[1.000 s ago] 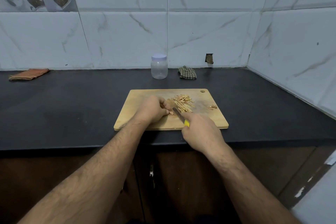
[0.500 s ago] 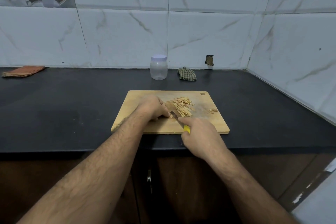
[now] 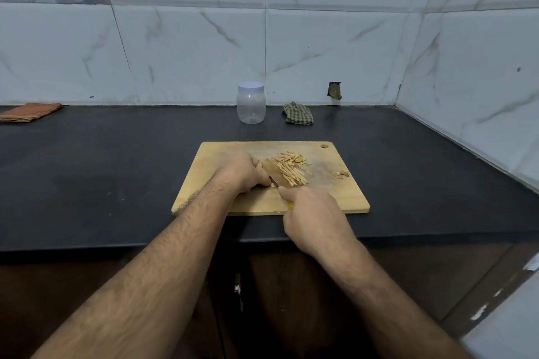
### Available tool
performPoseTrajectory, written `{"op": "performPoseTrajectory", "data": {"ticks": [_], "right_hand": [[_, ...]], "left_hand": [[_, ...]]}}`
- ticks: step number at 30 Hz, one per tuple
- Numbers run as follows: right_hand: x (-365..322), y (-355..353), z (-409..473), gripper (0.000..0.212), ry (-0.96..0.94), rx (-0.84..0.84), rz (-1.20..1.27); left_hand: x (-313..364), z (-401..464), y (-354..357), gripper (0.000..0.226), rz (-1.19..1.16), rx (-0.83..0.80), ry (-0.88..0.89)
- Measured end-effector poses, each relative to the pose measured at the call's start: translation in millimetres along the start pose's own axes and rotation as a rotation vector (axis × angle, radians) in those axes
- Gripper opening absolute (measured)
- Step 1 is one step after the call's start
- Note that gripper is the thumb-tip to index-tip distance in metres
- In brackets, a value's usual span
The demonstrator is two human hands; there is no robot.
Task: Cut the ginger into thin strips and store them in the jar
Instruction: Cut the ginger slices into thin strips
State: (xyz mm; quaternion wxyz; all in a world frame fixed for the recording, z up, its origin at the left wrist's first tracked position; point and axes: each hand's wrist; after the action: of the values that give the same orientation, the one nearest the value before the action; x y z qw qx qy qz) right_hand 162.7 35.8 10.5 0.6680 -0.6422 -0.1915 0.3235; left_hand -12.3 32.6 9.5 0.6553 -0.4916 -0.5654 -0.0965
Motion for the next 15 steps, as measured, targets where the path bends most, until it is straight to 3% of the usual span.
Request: {"op": "performPoseTrajectory", "data": {"ticks": [8,15], "right_hand": [[9,0,-18,0.052,0.028,-0.026,-0.012],[6,2,-14,0.051,0.033,0.06,0.097]], "left_hand": [[-4,-3,2,0.014,-0.032,0.041,0.041],[-4,-5,2,0.011,-0.001,0.07,0.041]]}}
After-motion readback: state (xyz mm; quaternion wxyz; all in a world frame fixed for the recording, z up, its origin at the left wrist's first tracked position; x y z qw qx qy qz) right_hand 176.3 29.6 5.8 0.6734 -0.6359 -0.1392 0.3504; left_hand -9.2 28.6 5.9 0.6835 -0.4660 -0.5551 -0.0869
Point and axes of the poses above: each hand's wrist, its own z-axis towards the middle knuckle, its own y-axis out of the palm, x = y × z, and after that the axes turned 13 degrees about -z, right-handed
